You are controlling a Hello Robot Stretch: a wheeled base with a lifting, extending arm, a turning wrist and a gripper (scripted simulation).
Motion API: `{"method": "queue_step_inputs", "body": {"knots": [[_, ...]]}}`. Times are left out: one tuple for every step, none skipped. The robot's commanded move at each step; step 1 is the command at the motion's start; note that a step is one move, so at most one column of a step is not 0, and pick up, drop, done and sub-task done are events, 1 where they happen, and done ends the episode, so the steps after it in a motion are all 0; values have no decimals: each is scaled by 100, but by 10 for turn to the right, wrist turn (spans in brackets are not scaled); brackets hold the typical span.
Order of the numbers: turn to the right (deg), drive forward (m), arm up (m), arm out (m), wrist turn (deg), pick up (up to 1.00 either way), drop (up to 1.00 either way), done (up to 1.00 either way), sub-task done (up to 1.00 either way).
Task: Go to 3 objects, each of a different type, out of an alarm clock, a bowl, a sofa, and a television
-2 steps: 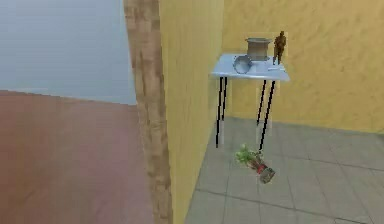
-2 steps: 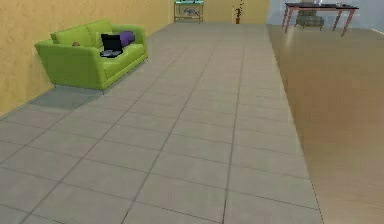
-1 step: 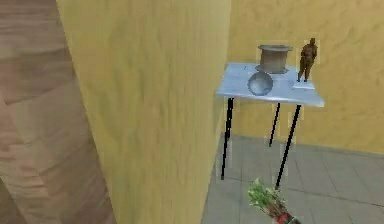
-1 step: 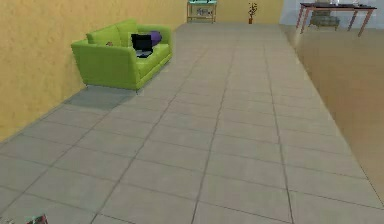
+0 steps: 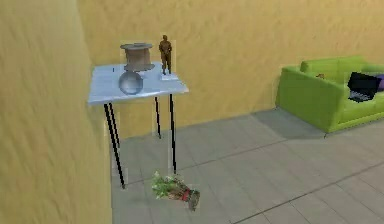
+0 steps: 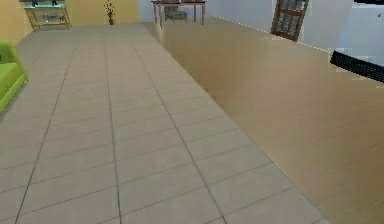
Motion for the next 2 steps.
{"method": "queue_step_inputs", "body": {"knots": [[0,55,0,0,0,0,0,0,0],[-270,0,0,0,0,0,0,0,0]]}}
